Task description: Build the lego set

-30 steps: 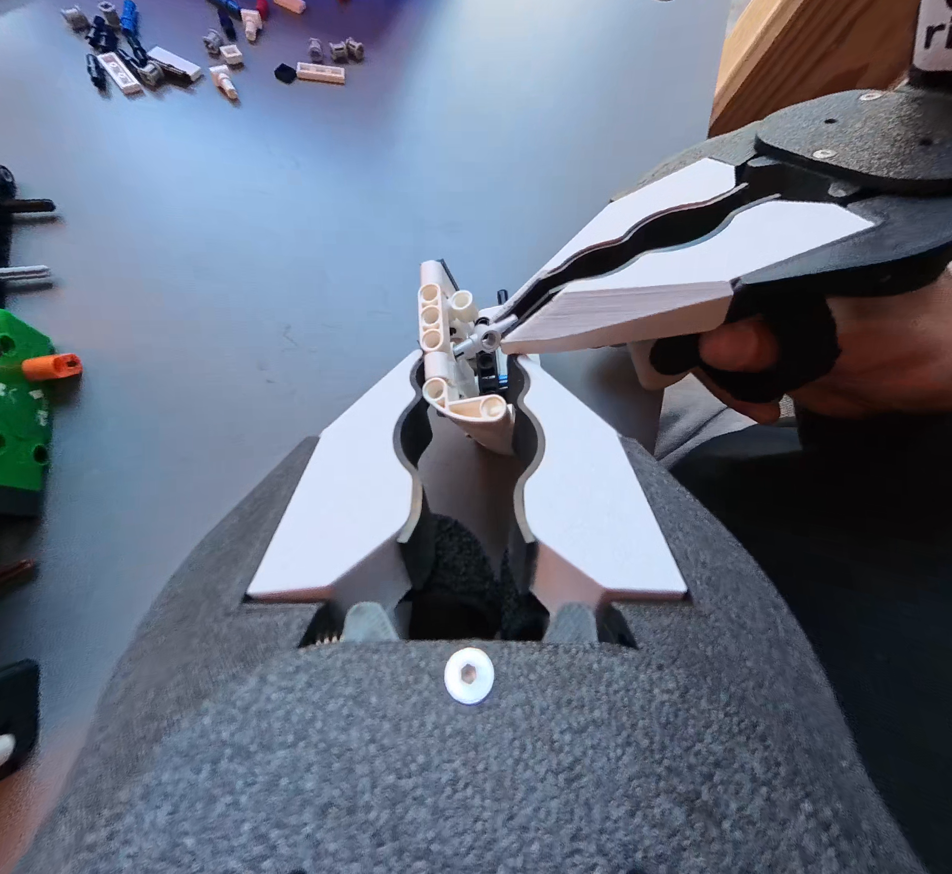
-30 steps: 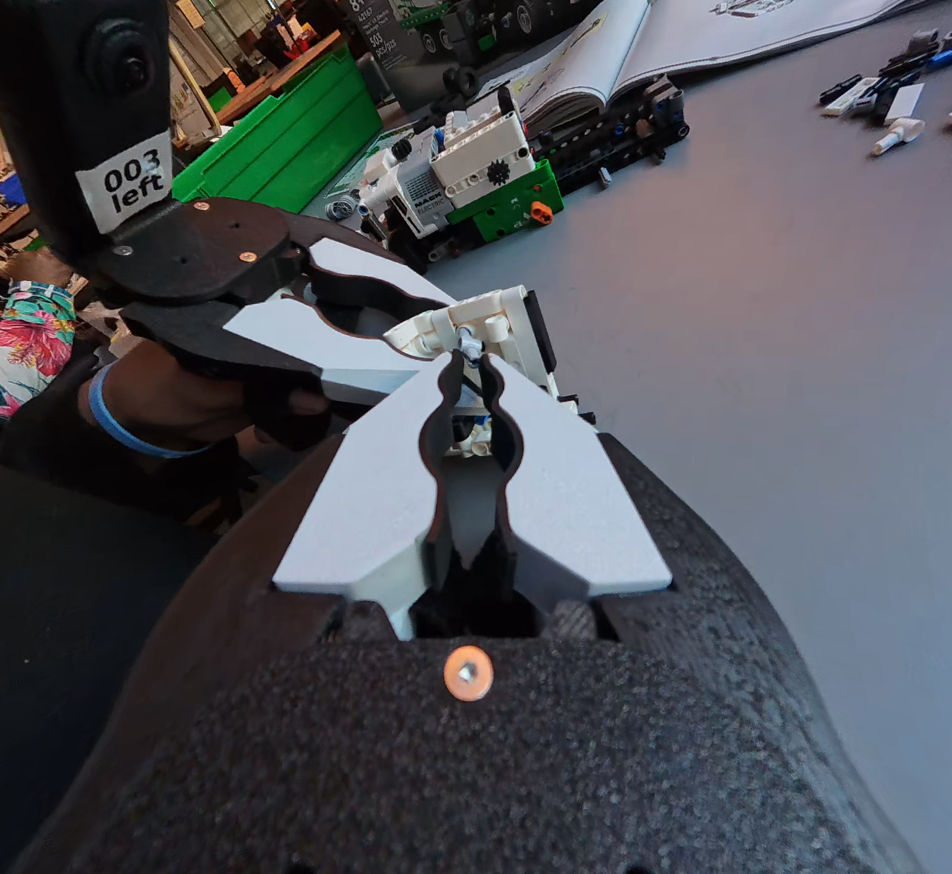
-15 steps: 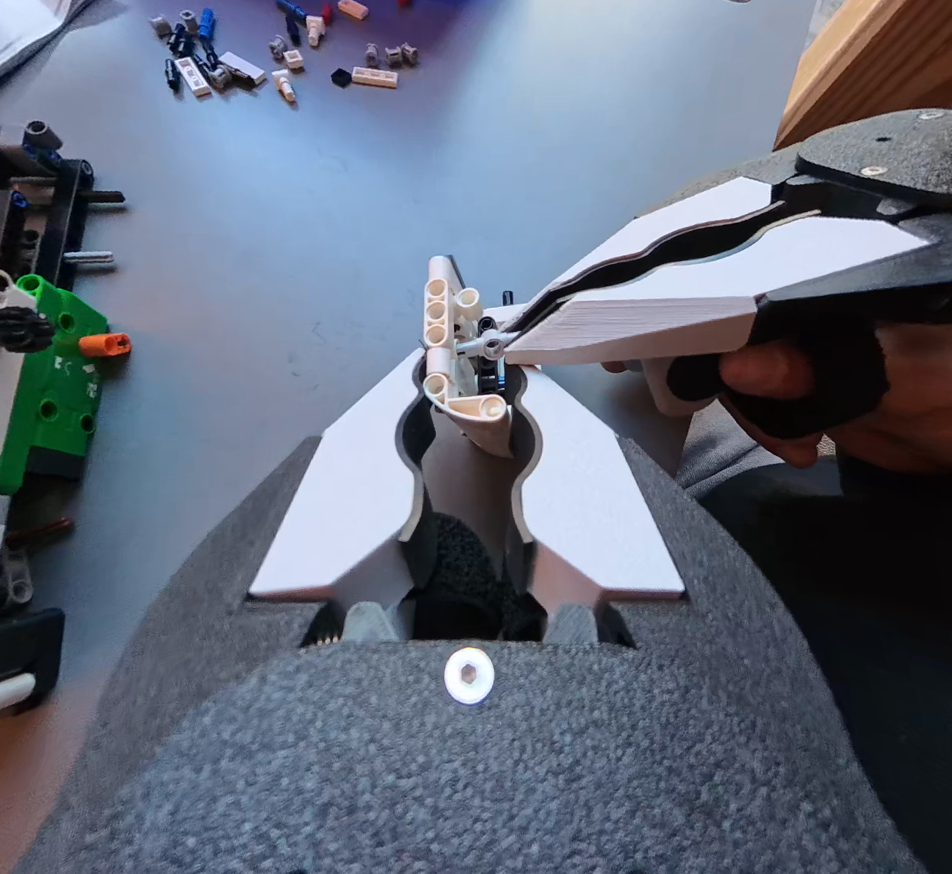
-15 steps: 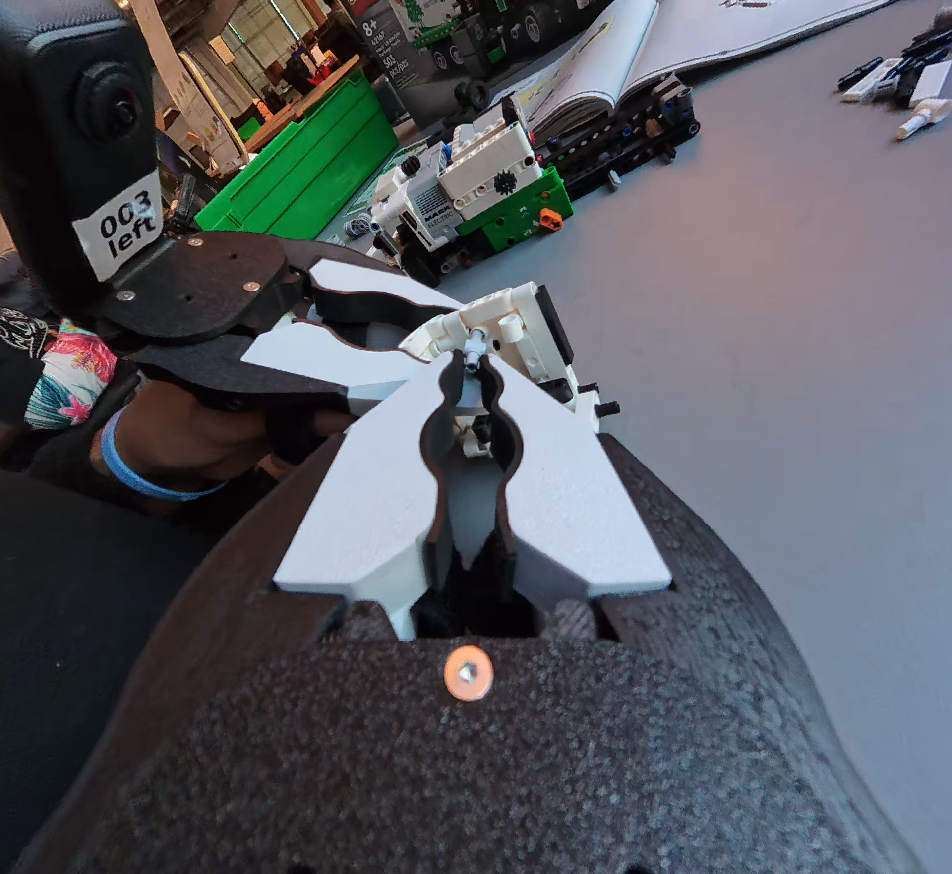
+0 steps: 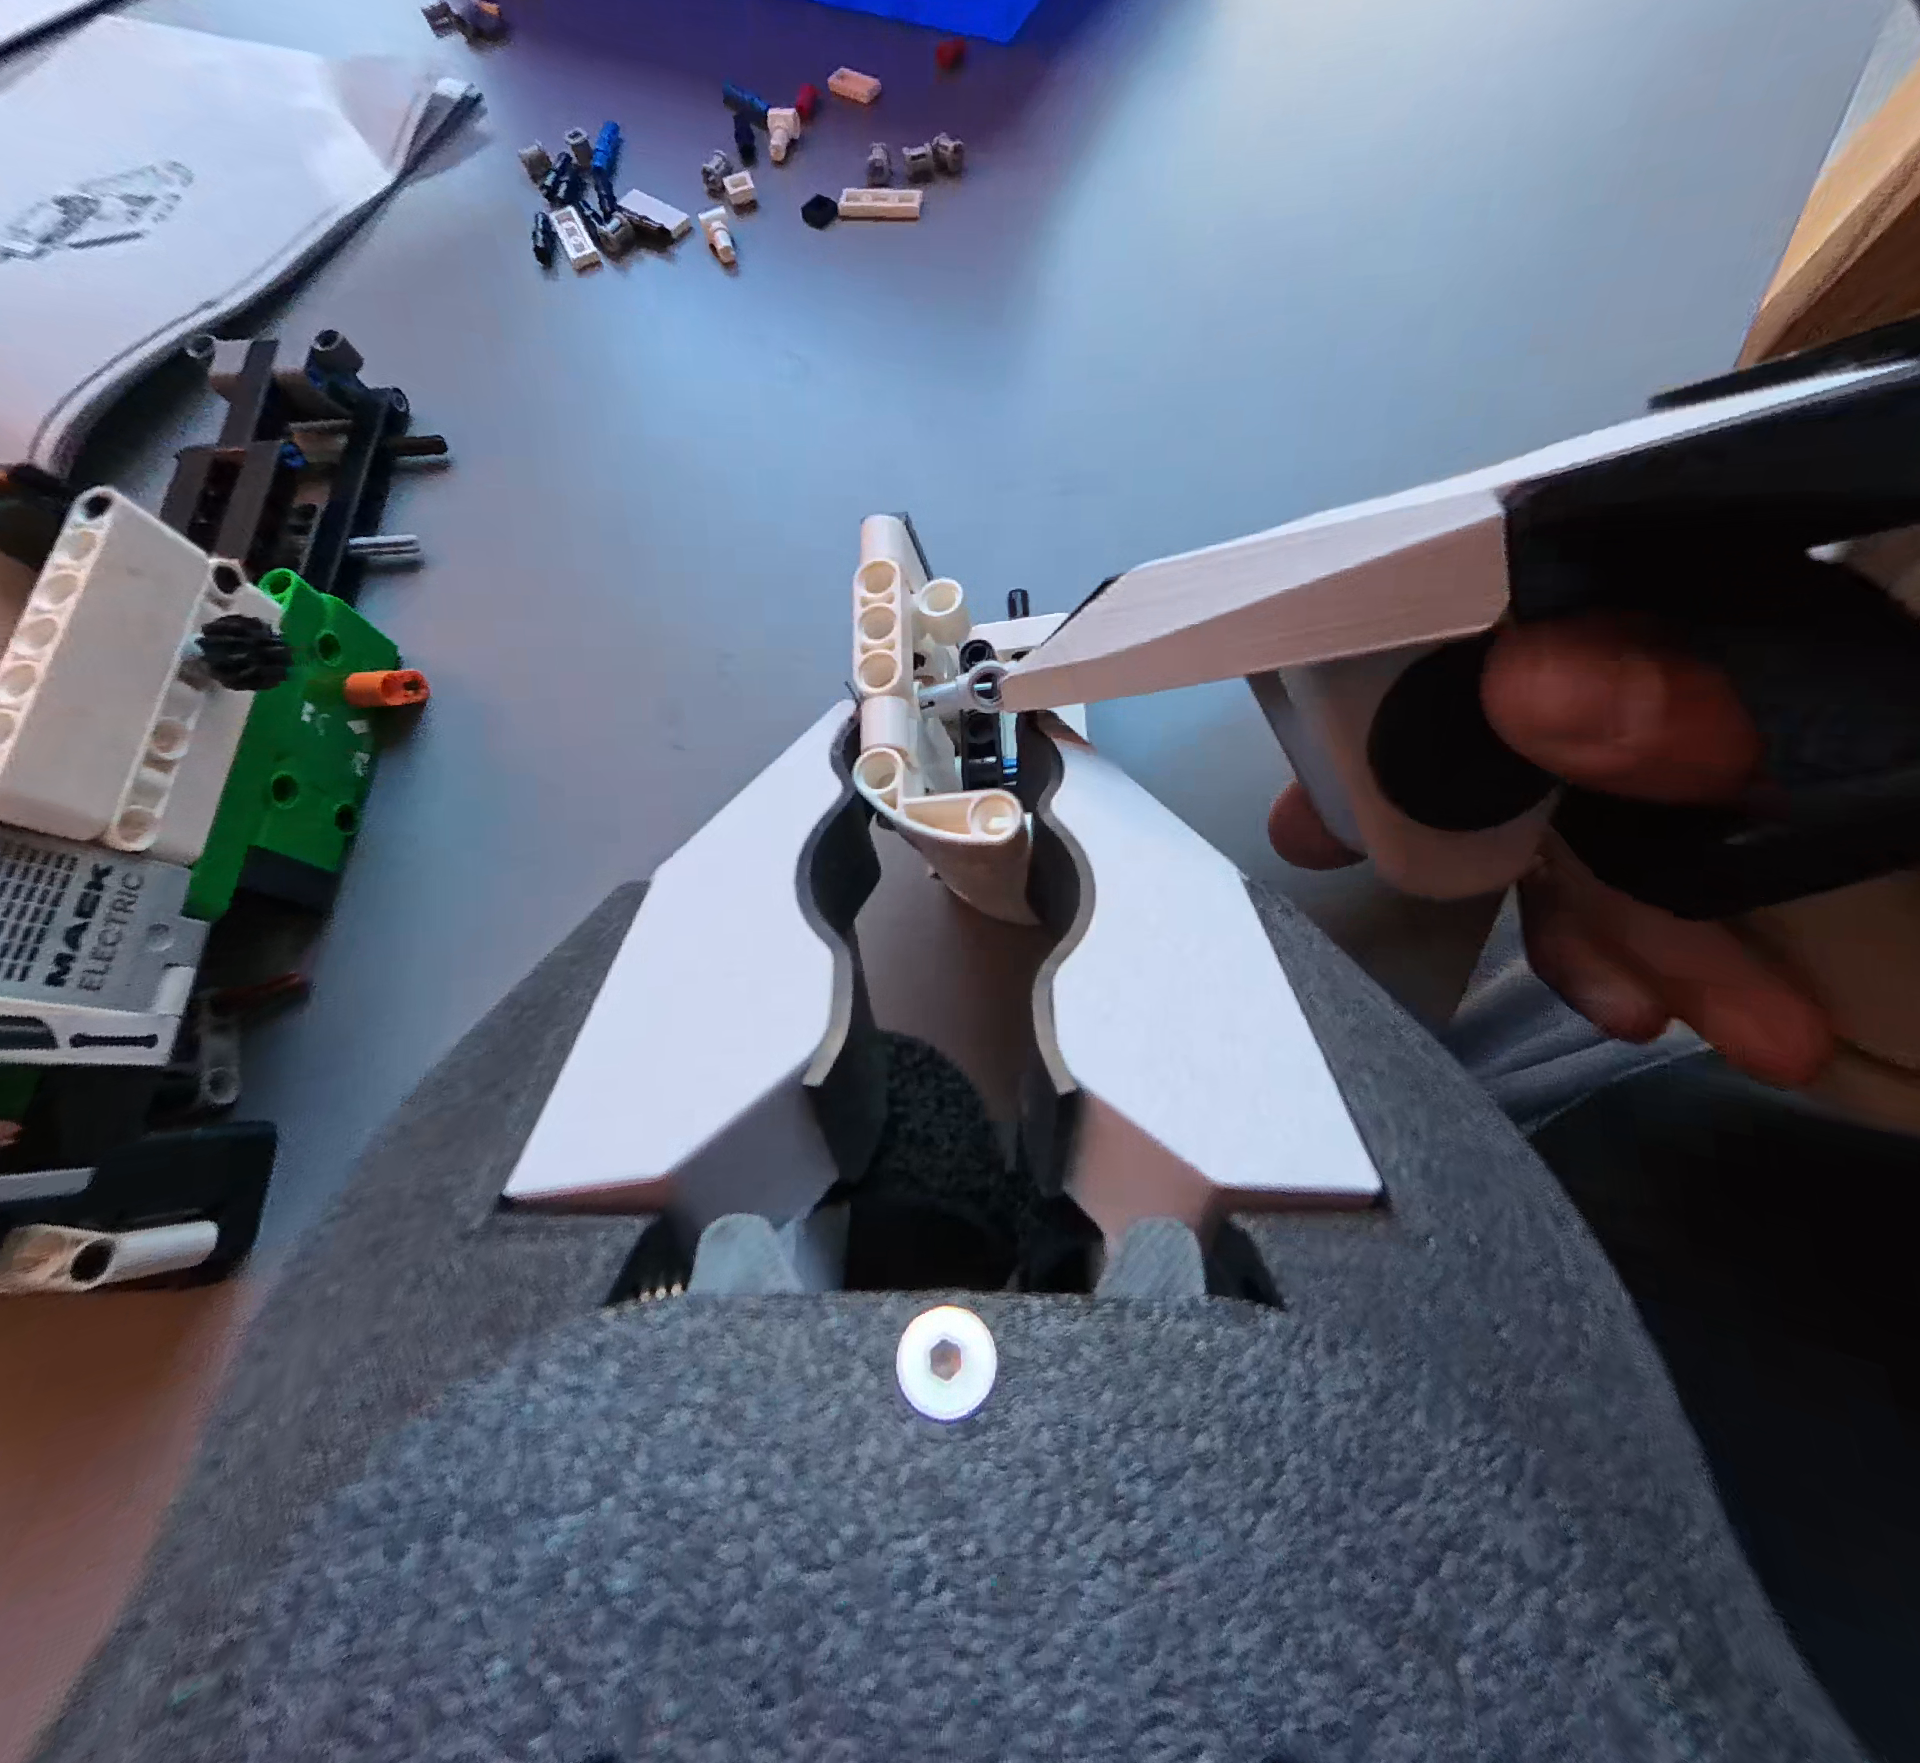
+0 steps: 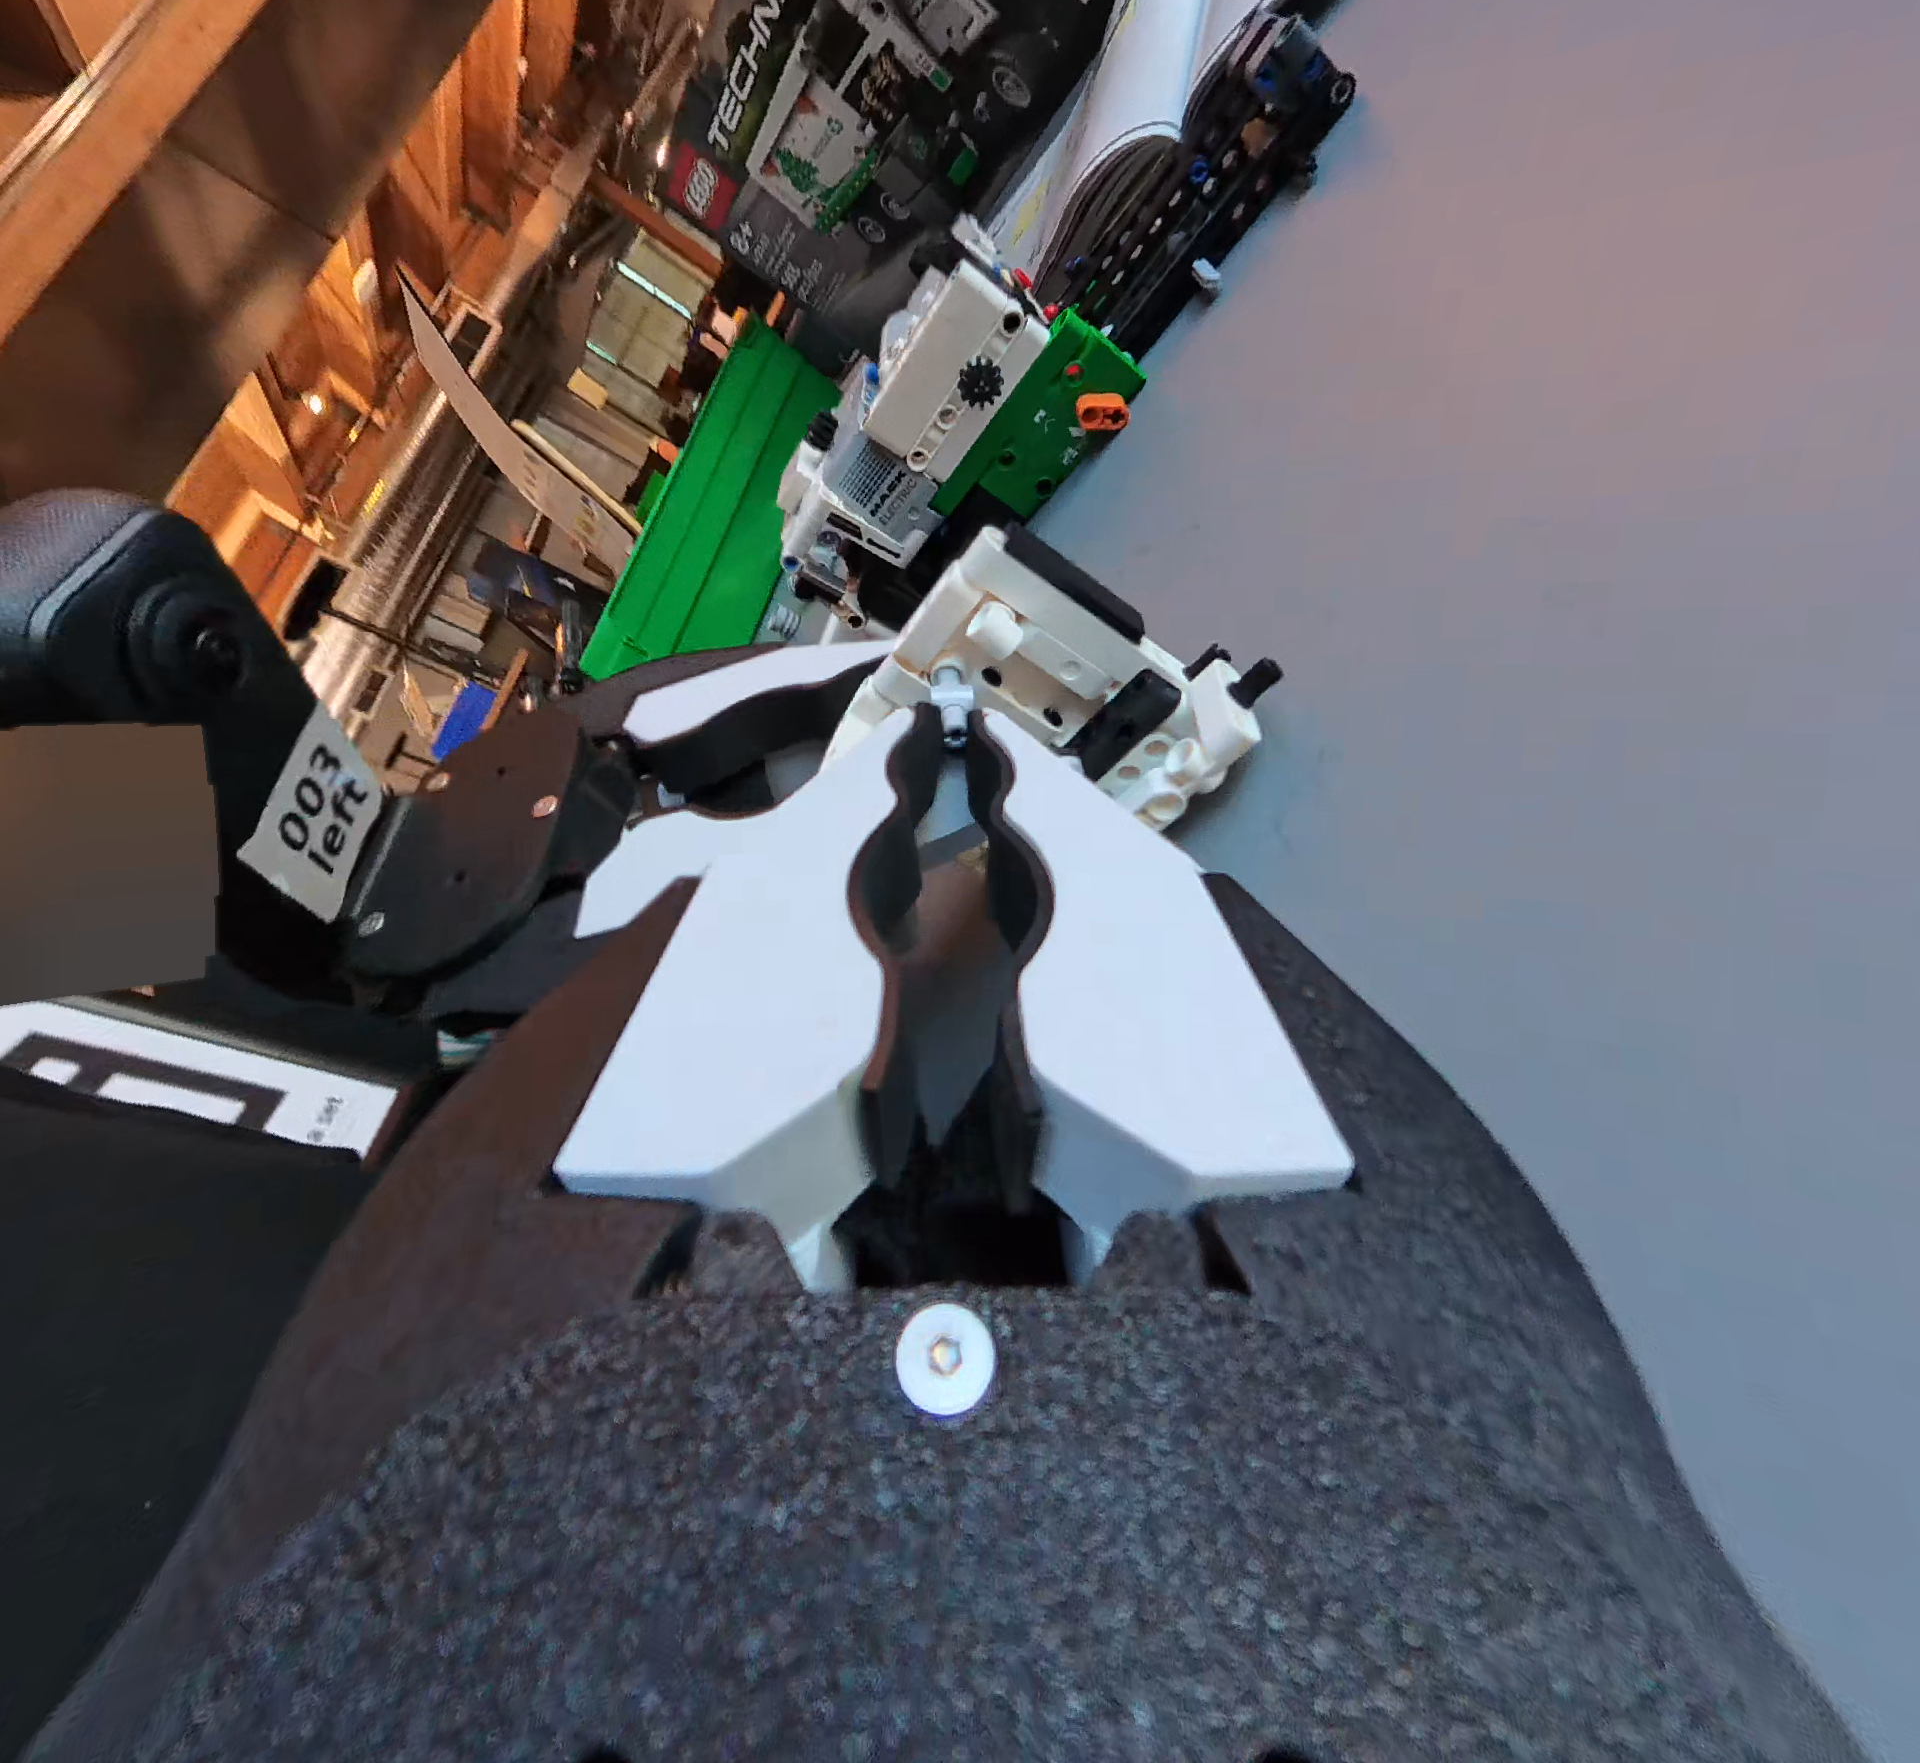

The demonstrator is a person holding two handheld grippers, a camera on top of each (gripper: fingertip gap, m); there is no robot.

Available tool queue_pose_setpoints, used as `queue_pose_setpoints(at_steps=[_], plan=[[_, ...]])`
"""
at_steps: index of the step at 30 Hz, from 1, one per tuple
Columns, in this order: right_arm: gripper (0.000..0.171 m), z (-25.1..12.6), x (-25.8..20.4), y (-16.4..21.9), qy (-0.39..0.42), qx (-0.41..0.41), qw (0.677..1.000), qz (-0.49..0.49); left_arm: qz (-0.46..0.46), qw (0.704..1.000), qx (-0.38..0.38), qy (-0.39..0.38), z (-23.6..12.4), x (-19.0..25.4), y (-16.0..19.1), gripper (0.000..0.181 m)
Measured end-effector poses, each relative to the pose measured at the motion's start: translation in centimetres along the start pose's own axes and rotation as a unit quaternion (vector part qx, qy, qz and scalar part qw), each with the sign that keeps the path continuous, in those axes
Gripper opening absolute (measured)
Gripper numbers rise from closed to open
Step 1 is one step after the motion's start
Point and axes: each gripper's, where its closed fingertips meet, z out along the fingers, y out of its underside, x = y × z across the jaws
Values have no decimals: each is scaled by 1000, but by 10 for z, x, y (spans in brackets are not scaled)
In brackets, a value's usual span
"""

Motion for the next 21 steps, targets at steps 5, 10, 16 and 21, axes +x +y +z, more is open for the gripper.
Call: queue_pose_setpoints(at_steps=[5,10,16,21], plan=[[5,-1,1,-2,-5,21,999,24,13,1000,-2,-25,2,0,-1,23],[5,-1,2,-3,0,23,1000,-2,15,999,-4,-44,3,-2,-1,24],[5,-1,2,-6,-8,22,1000,-7,20,999,-4,-49,4,-2,-2,24],[5,0,2,-3,-22,7,999,22,25,998,-5,-50,4,-3,-2,24]])
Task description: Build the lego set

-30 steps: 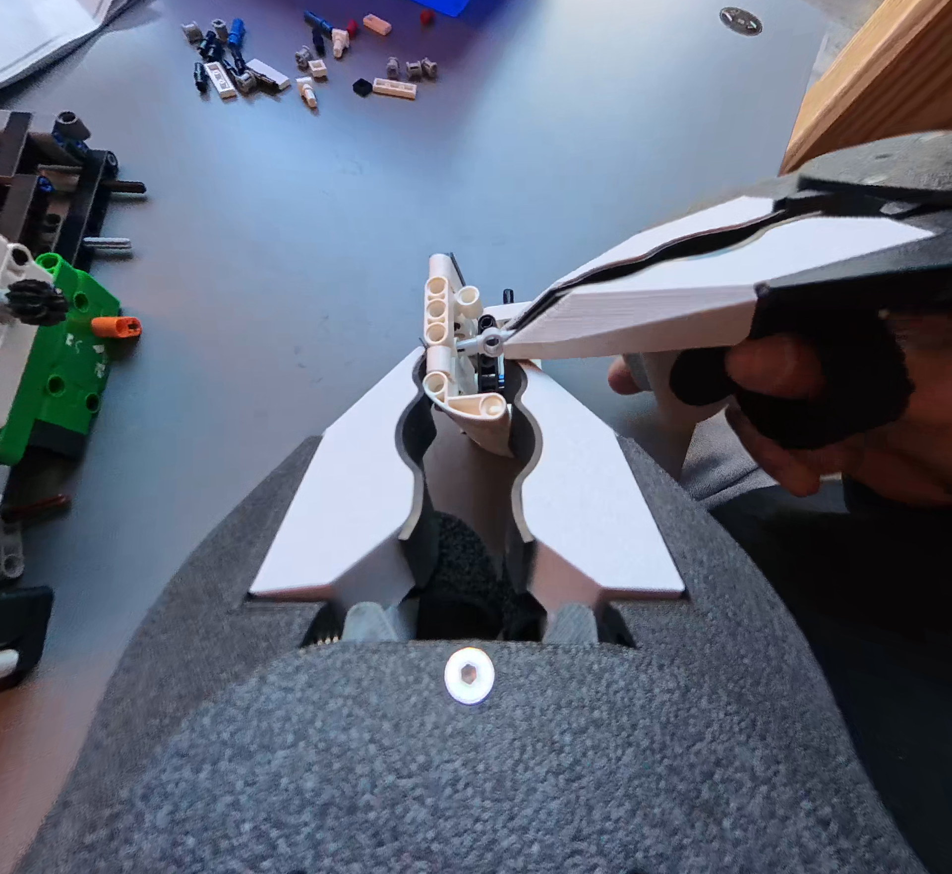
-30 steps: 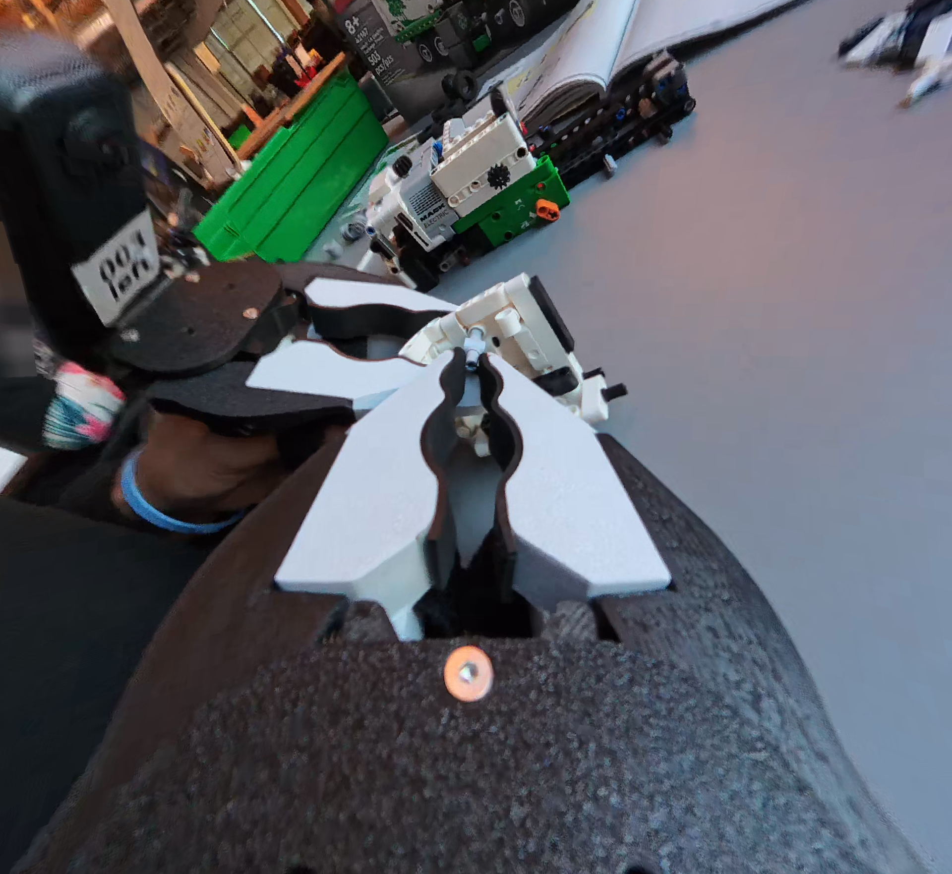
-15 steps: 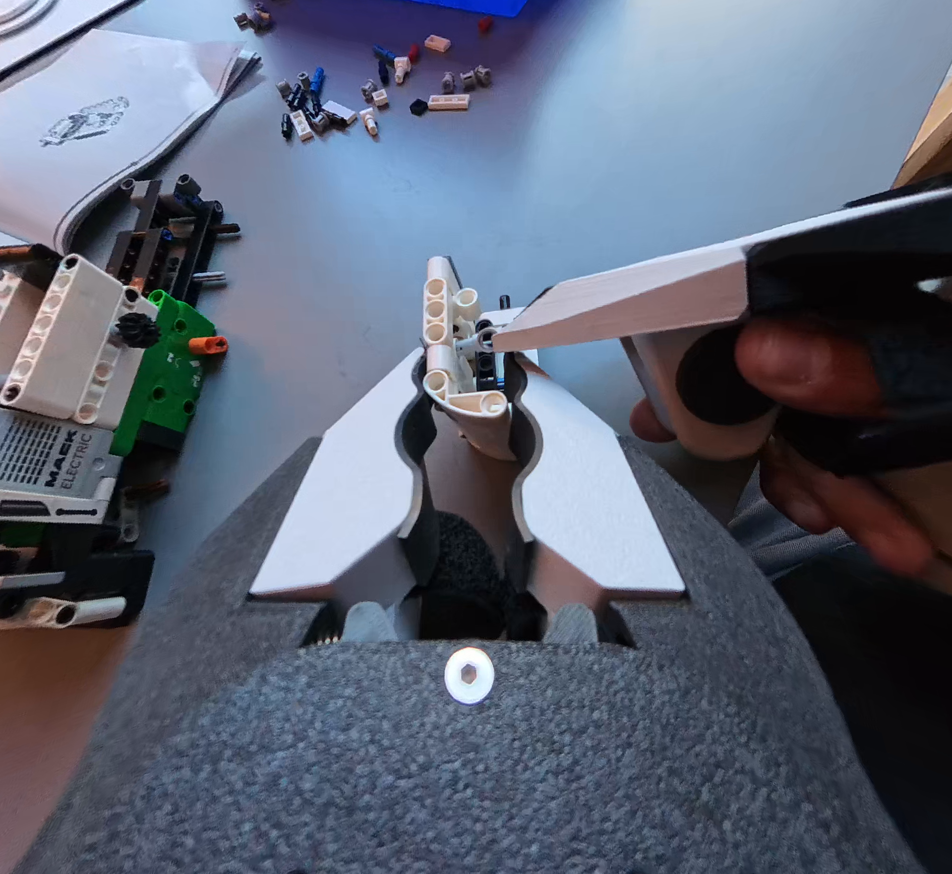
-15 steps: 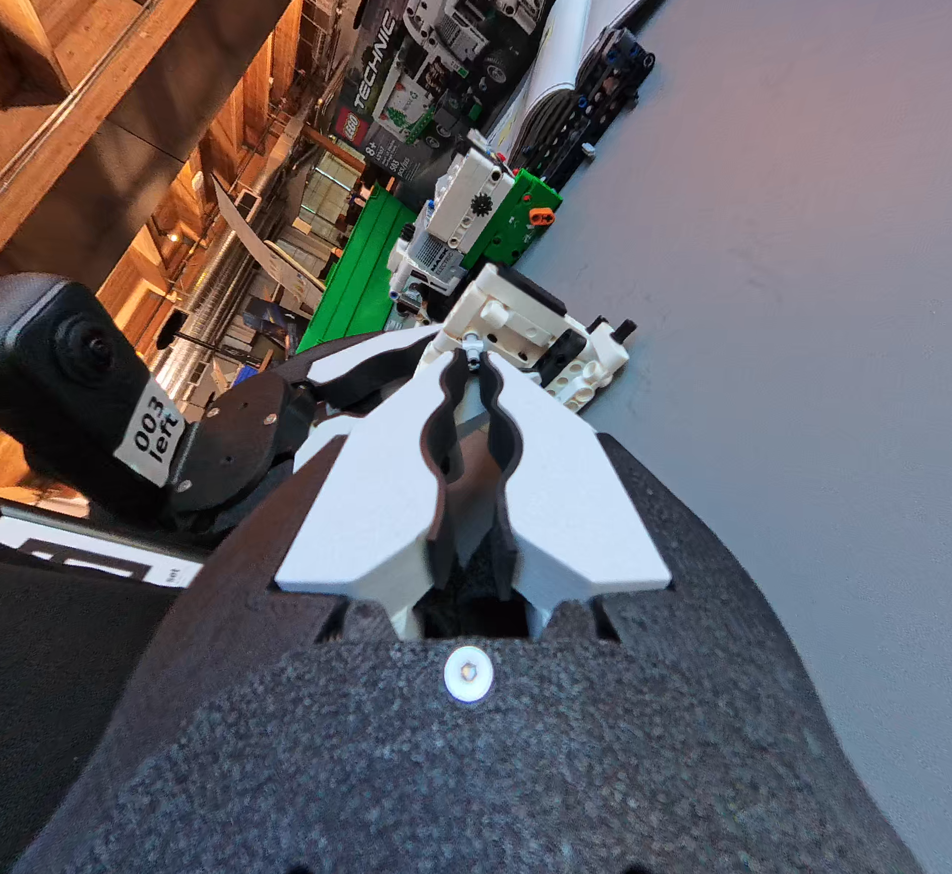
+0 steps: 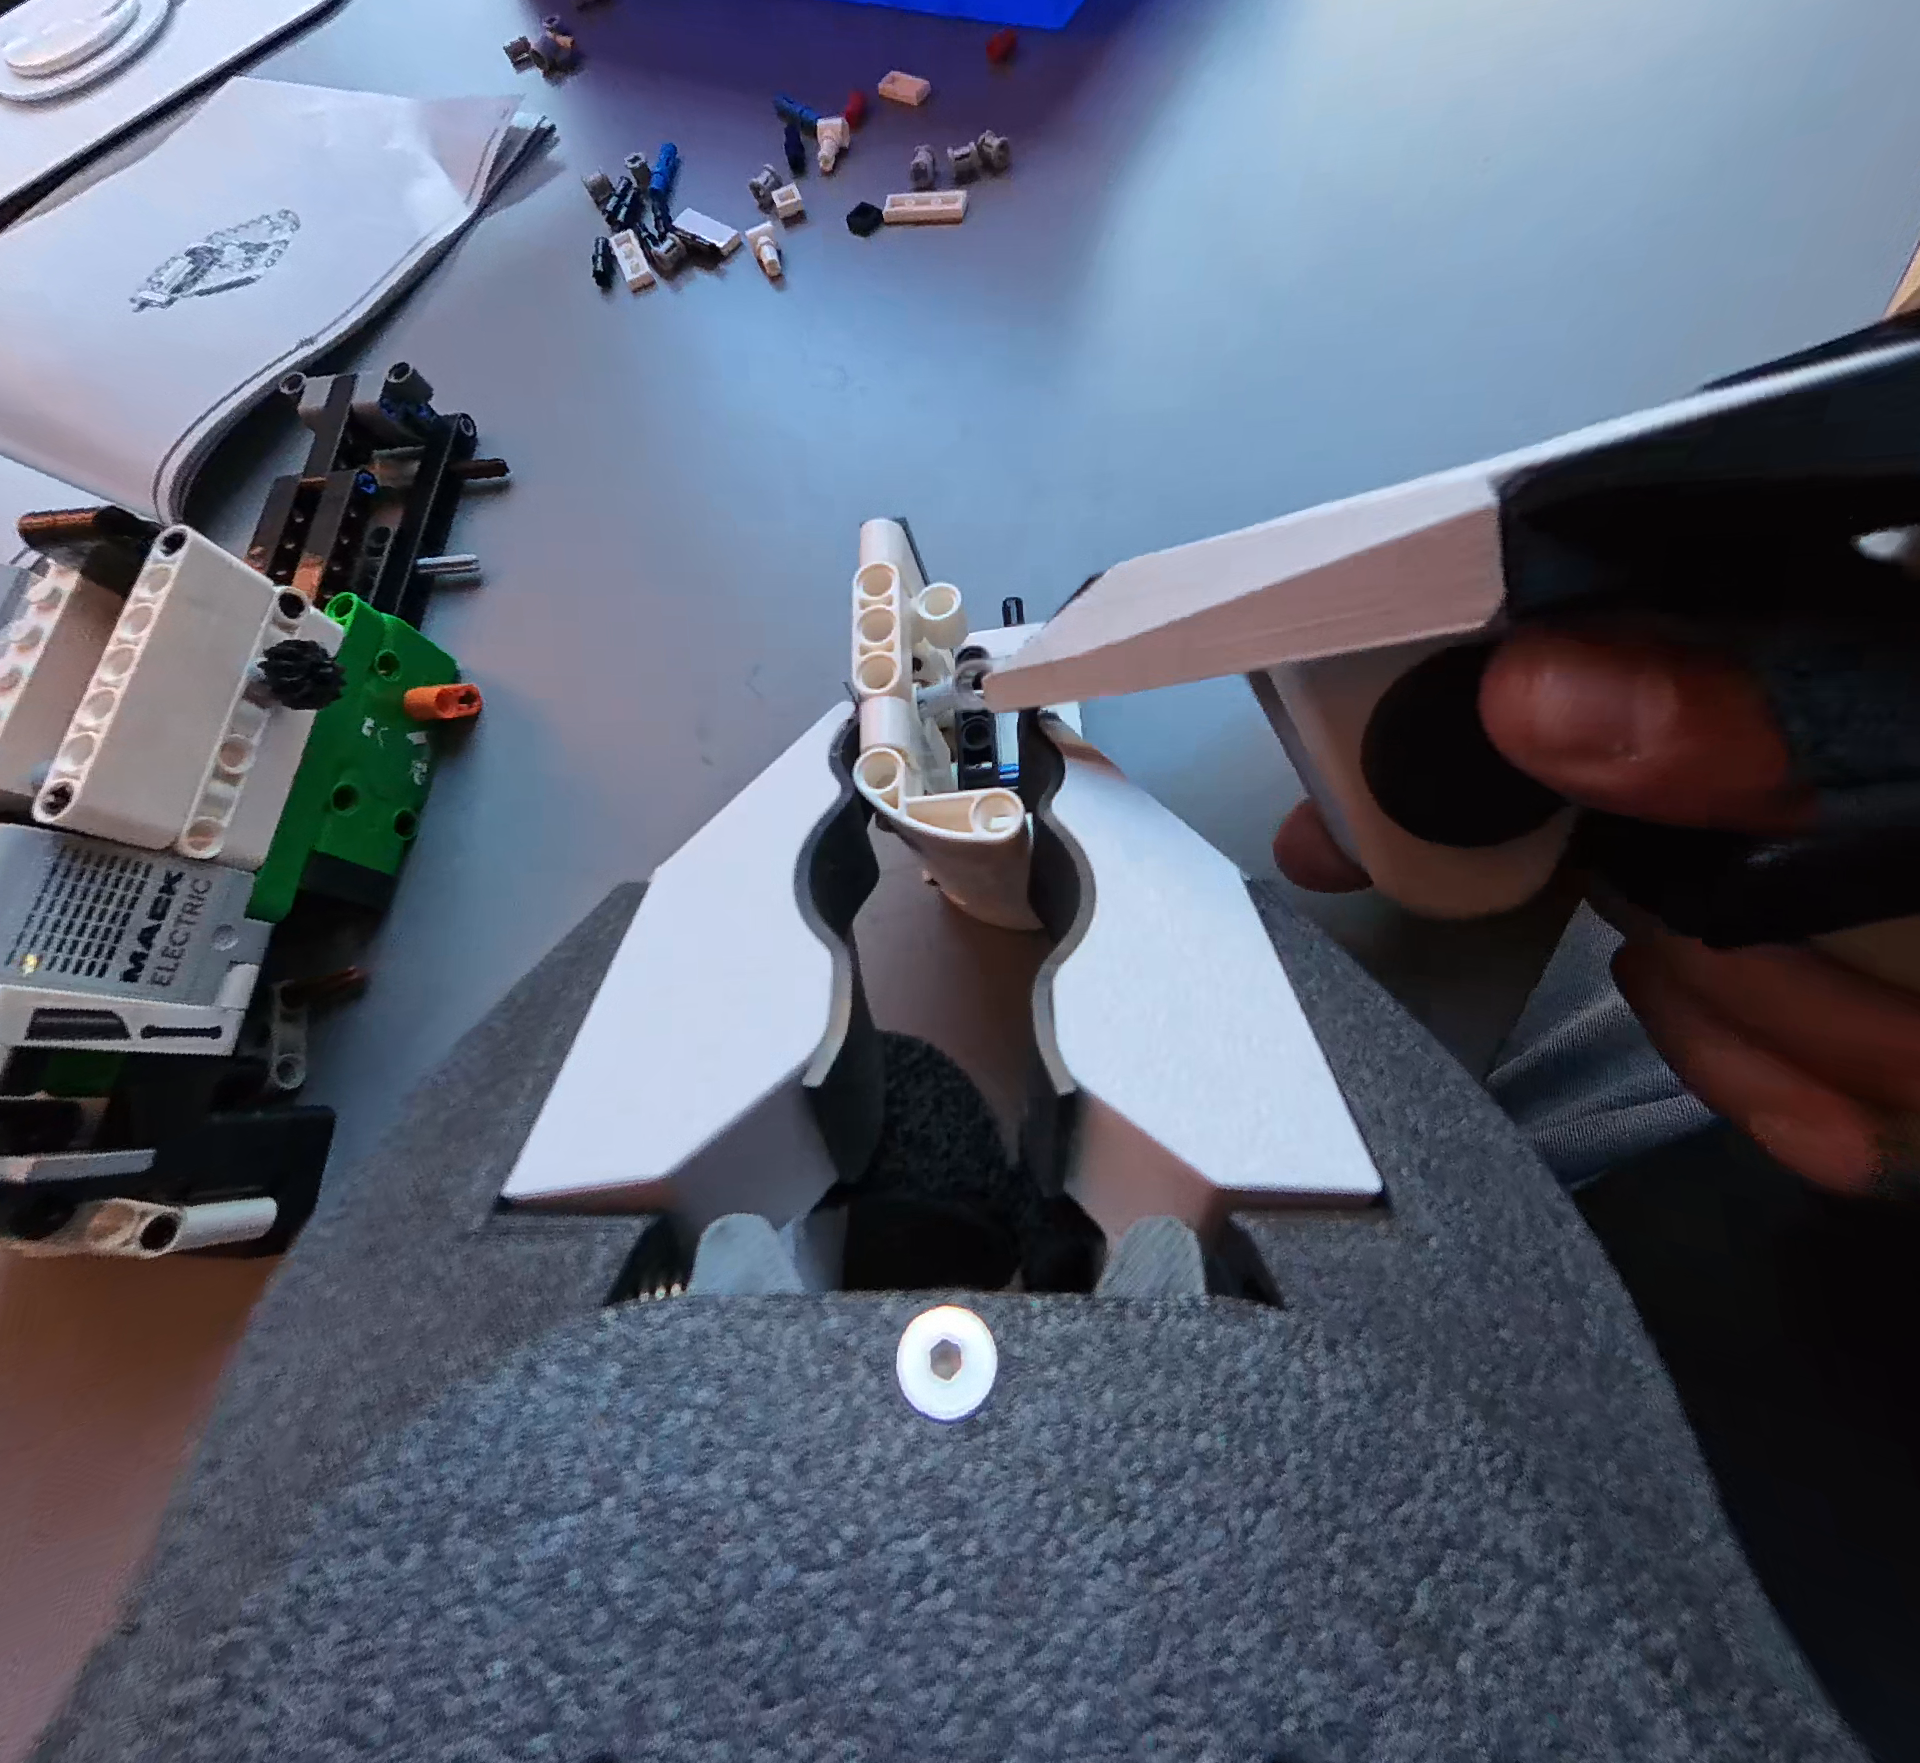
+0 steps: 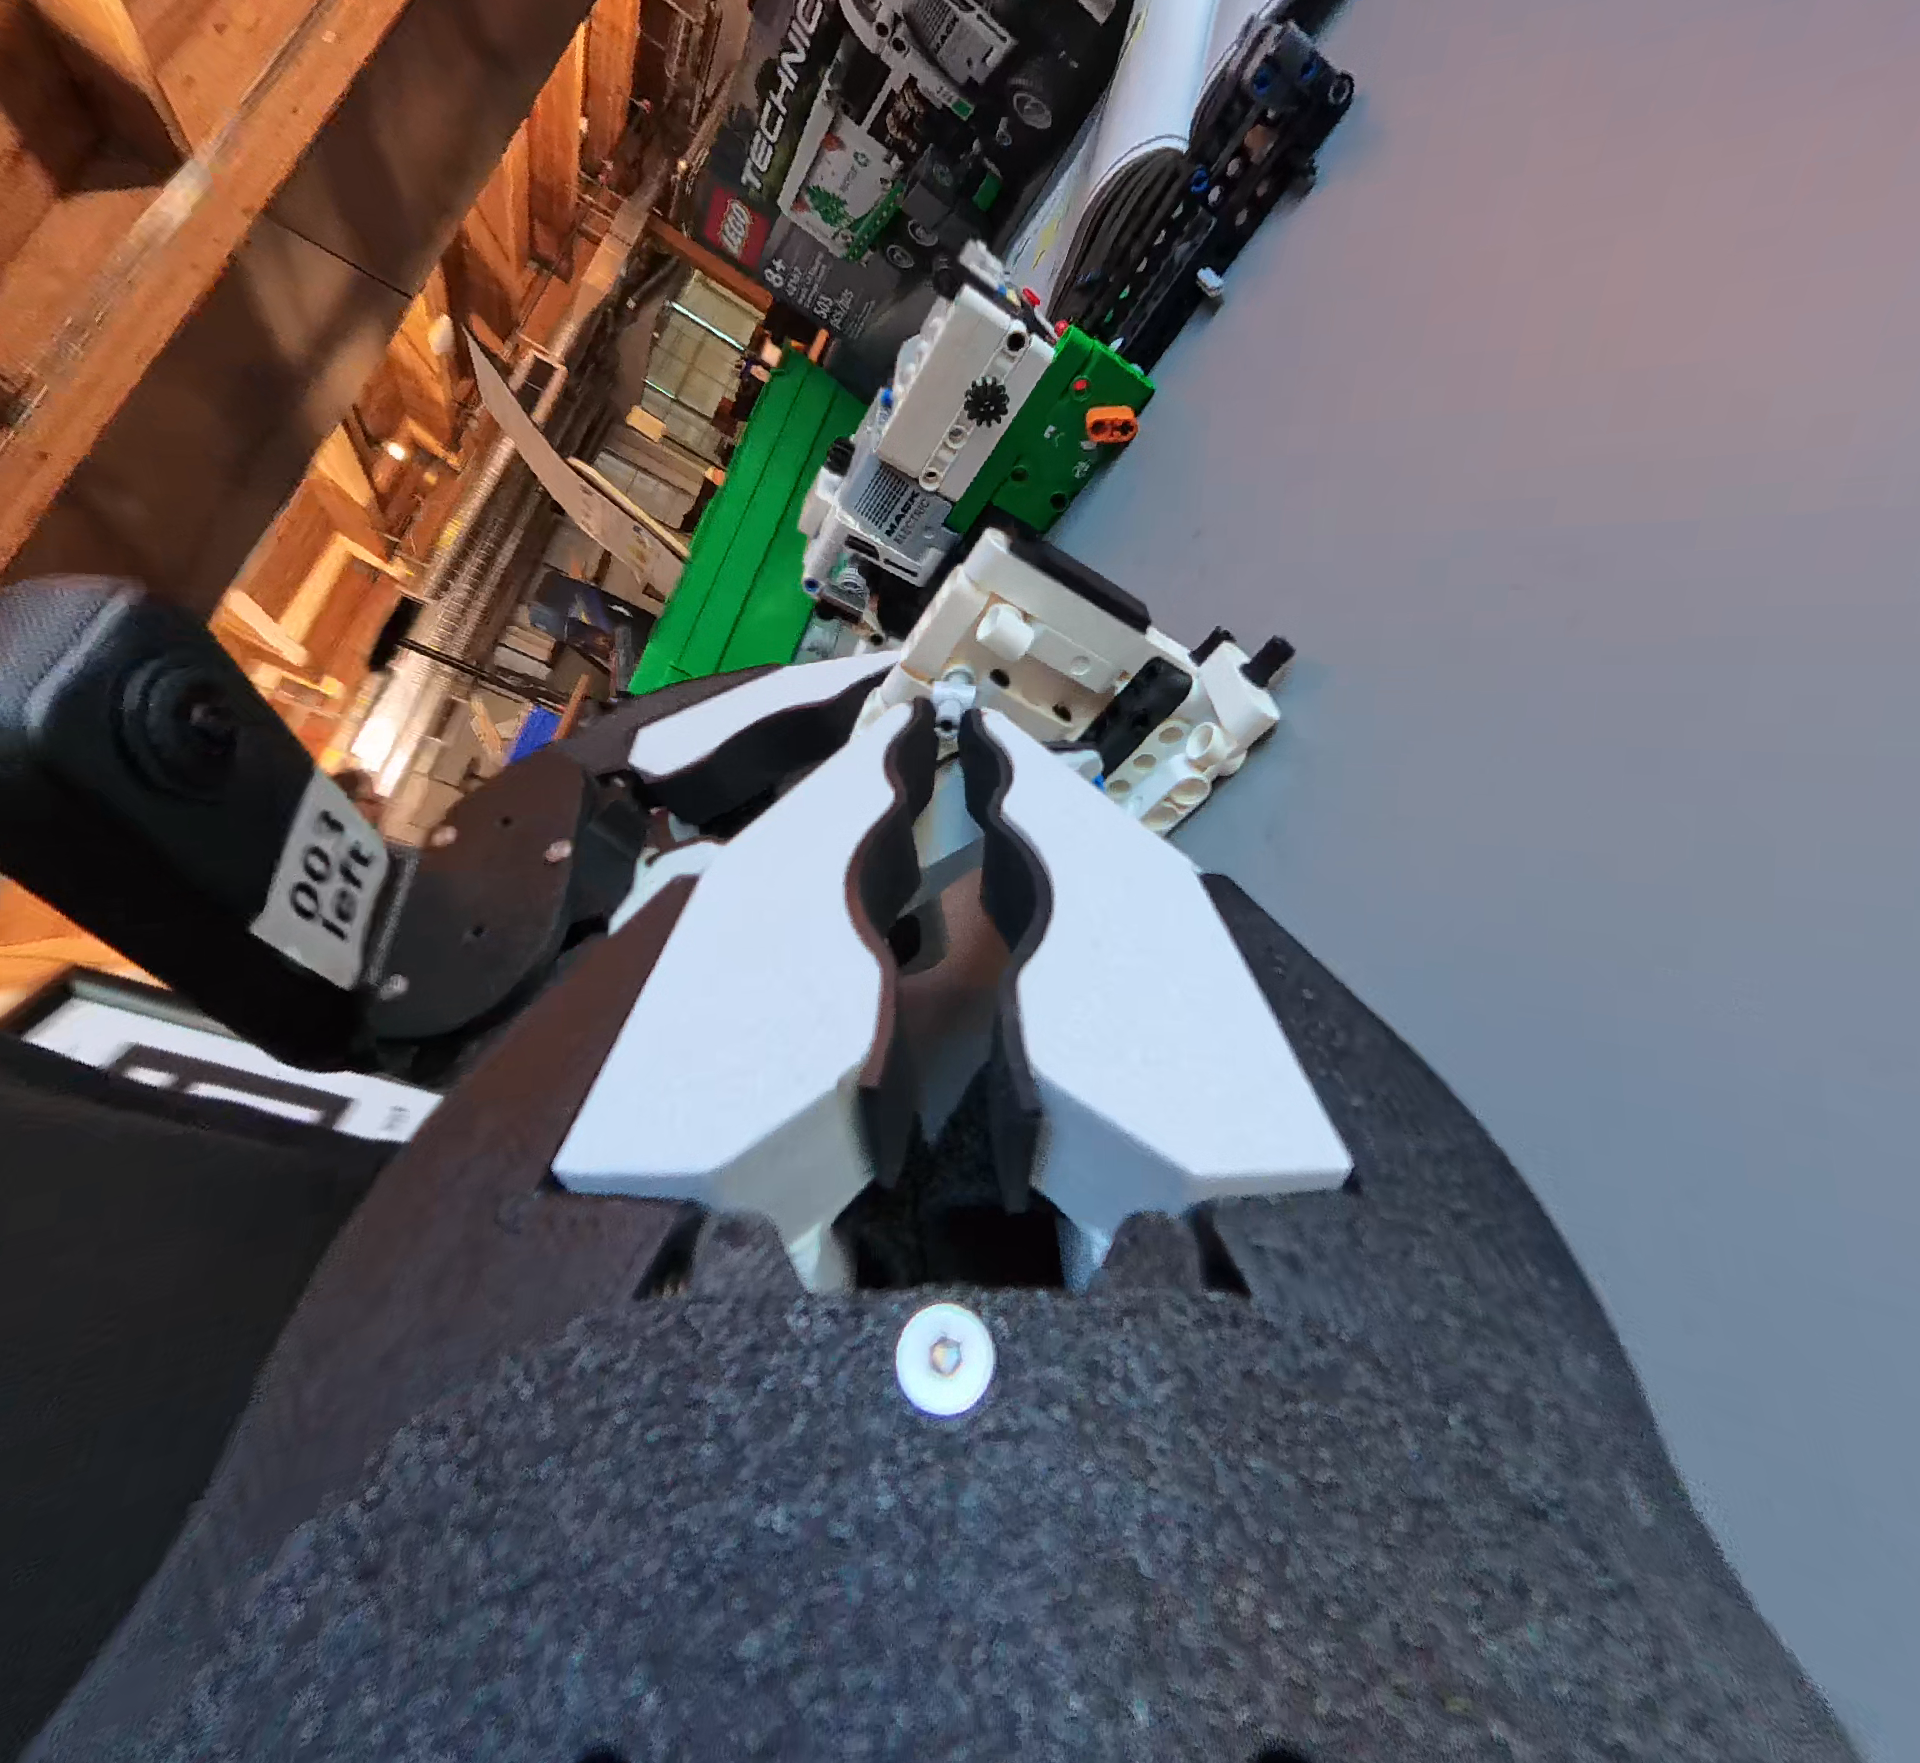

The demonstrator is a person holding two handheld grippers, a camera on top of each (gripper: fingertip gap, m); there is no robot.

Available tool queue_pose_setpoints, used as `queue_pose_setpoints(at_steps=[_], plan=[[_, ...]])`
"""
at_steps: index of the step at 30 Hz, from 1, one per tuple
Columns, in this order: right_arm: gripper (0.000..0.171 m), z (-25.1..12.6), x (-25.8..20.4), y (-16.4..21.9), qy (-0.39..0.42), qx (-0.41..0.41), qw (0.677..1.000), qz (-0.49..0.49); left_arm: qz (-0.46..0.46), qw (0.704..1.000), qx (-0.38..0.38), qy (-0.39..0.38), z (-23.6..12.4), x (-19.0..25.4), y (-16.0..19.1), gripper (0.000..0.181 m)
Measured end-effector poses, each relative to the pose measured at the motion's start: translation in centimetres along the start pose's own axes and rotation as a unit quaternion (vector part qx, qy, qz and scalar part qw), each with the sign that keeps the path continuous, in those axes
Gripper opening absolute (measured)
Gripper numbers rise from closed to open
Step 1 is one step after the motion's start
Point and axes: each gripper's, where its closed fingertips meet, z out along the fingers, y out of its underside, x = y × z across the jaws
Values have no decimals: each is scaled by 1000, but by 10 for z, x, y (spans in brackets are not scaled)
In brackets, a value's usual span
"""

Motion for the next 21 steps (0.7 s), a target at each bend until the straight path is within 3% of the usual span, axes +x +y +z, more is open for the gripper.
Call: queue_pose_setpoints(at_steps=[6,16,21], plan=[[5,0,1,4,22,-1,998,-59,-2,1000,-2,4,0,1,1,25],[5,-1,1,0,-19,-24,1000,7,21,1000,4,22,1,3,0,25],[5,-2,2,5,-3,-39,997,-63,34,999,7,32,0,5,0,25]])
